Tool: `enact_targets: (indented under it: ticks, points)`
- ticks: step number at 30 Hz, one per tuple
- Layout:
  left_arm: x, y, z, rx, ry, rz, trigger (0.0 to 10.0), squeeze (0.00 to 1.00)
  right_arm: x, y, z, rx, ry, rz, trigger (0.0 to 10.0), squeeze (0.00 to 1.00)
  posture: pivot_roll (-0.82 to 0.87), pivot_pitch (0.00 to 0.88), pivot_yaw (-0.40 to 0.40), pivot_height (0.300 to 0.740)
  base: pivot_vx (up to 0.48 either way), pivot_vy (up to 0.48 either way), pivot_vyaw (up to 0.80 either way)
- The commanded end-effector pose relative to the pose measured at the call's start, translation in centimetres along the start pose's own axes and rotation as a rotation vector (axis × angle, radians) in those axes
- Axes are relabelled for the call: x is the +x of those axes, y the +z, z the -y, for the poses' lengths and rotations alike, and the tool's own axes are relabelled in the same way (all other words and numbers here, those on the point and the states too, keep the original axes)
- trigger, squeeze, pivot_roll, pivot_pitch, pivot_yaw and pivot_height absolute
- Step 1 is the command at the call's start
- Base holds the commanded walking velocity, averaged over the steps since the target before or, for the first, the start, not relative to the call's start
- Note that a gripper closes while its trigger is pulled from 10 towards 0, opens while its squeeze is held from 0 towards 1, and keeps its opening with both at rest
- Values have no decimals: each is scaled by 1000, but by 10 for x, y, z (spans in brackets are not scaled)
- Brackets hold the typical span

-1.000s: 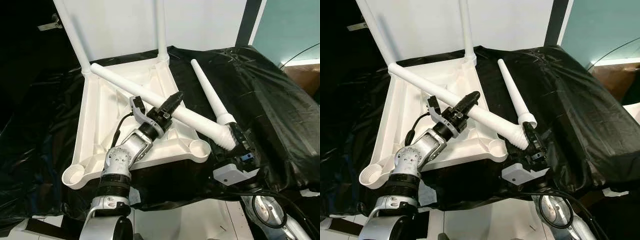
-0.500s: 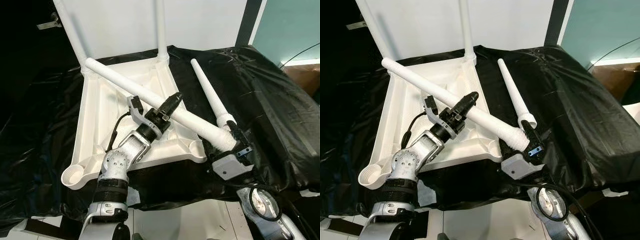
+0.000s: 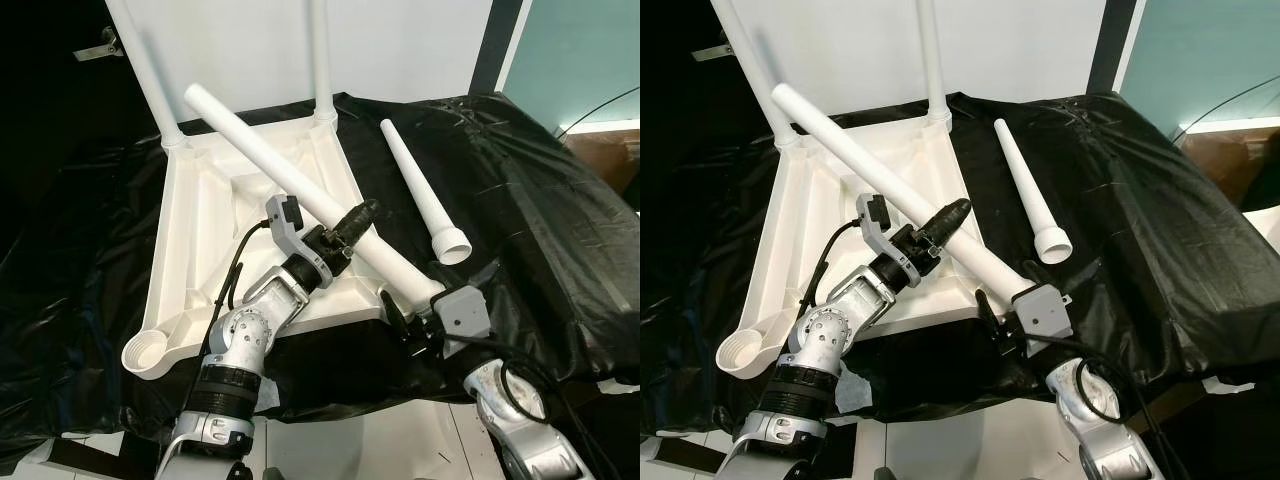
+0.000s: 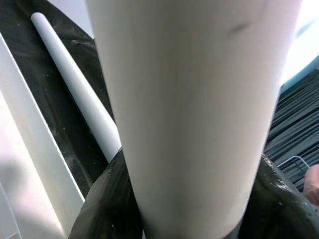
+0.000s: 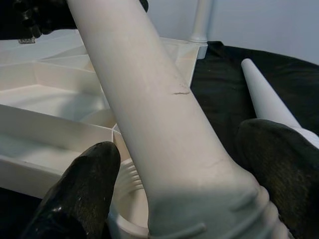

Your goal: Building children table

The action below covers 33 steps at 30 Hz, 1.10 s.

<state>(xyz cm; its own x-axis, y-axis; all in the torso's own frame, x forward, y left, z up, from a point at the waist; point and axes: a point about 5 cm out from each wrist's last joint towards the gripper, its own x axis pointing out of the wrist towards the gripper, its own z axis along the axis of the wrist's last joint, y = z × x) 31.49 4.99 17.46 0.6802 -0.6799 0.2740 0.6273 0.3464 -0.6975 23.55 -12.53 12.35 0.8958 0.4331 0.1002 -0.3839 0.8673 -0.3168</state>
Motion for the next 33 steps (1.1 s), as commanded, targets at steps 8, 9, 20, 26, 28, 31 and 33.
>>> enact_targets:
  ticks: [8,9,20,26,28,31,33]
  points:
    - [-4,-4,34,27,-475,-28,0,0,23,3,2,94,45,-22,10000,0,-139,42,65,740,0,0,0]
    - [-4,-5,34,26,-475,-29,0,0,27,5,2,100,49,-20,10000,0,-138,42,65,740,0,0,0]
    - [-9,-13,35,30,-469,-44,0,0,46,16,-11,111,113,-29,10000,0,-127,42,63,740,0,0,0]
    - [-7,-12,38,34,-481,-45,0,0,47,14,-12,132,127,-67,10000,0,-131,43,63,740,0,0,0]
    - [-7,-13,40,35,-492,-46,0,0,47,18,-12,155,149,-61,0,0,-135,42,64,740,0,0,0]
    - [-6,-13,41,34,-501,-45,0,0,46,19,-12,161,155,-58,0,0,-138,41,64,740,0,0,0]
    - [-5,-12,44,32,-515,-41,0,0,44,20,-9,164,150,-59,0,0,-141,39,64,740,0,0,0]
